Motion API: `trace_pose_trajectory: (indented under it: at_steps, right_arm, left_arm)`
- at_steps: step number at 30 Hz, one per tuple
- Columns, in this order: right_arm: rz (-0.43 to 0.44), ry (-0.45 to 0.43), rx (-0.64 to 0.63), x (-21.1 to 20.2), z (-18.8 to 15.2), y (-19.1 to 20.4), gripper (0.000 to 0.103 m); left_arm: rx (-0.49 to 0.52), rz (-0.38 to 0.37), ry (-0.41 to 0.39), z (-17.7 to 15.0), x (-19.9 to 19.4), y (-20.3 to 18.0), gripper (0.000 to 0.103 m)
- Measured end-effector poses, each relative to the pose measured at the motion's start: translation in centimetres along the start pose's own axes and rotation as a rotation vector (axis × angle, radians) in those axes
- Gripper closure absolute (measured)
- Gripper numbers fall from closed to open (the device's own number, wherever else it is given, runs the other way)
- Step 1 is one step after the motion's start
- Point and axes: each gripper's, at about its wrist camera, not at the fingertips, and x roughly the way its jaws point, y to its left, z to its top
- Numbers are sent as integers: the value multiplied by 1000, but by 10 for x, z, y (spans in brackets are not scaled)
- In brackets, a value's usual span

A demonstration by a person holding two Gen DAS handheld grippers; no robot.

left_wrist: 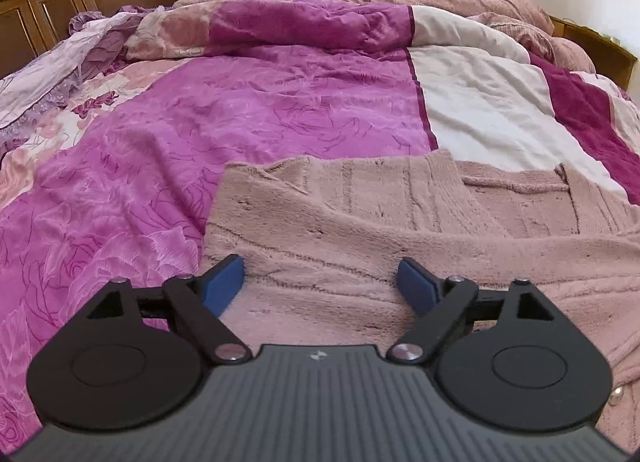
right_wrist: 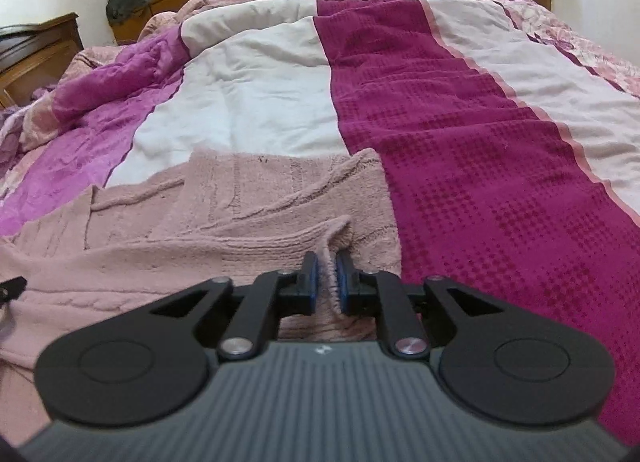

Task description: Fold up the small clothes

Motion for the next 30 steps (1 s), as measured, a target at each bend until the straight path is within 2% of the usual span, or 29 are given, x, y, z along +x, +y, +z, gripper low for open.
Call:
trace_pose_trajectory:
  at_steps: [4,6,15,18,22,30]
  right_arm:
    - [42,23,73,-15,4,-6,73]
    - [73,25,86,-23,5,-8,69]
    - [131,-23,45,-86,17,-1,67]
    - [167,-58,16,-111,16,6,44]
    - [221,-66,-42,-136,9,21,43]
    - [294,-1,-109,-174,-19,45,43]
  left_arm:
    - [-27,-12,30,7,-10,4,14]
    - [-44,-36,38,10,-21,8,14]
    - [-11,-57,30,9,-84,20,14]
    - [15,-55,21,7,-109,21,14]
    - [50,-53,9,-1,-144,21,14]
    - [136,-81,29,-17,-199,19,14]
